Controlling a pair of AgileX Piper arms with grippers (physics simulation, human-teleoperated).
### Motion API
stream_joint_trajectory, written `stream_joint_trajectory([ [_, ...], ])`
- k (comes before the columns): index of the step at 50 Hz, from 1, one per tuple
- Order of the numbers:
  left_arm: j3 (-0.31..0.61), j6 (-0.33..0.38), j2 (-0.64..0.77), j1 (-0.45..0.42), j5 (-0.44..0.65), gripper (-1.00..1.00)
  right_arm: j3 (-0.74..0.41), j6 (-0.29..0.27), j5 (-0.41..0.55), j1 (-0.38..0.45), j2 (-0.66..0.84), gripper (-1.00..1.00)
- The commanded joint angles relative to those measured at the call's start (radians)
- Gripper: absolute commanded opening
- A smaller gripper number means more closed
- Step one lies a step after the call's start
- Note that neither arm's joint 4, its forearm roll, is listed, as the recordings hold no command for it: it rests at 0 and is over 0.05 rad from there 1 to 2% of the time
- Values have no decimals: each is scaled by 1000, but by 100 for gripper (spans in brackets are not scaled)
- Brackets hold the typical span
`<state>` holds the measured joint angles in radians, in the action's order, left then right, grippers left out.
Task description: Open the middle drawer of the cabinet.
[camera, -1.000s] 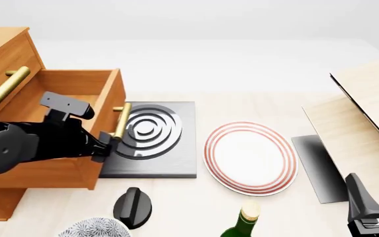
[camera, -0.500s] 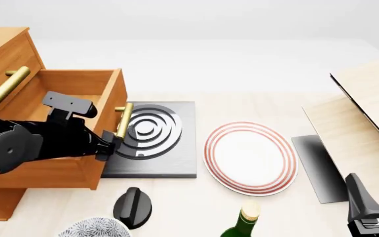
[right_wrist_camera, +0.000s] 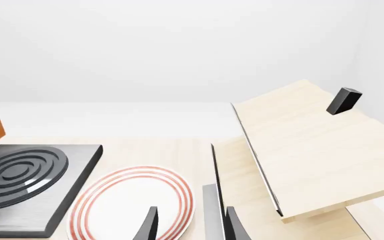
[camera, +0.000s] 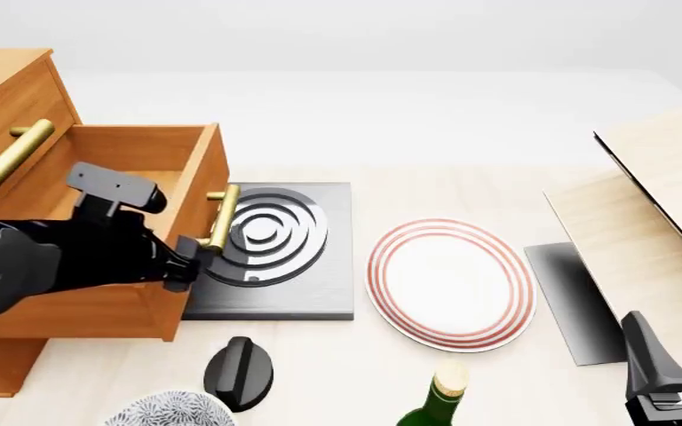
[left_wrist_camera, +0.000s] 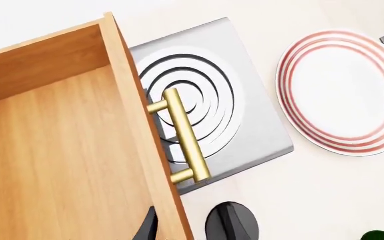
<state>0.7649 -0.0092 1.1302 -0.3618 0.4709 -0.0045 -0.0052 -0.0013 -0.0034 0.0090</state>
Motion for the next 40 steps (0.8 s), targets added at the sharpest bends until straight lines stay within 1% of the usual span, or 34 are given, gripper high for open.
stream_joint_trajectory([
  [1,17,40,-52,4,14,100,0,0,0,0,0,100],
  [24,15,52,-97,10,31,100,0,0,0,0,0,100],
  [40,16,65,-166,19,80,100,0,0,0,0,0,100],
])
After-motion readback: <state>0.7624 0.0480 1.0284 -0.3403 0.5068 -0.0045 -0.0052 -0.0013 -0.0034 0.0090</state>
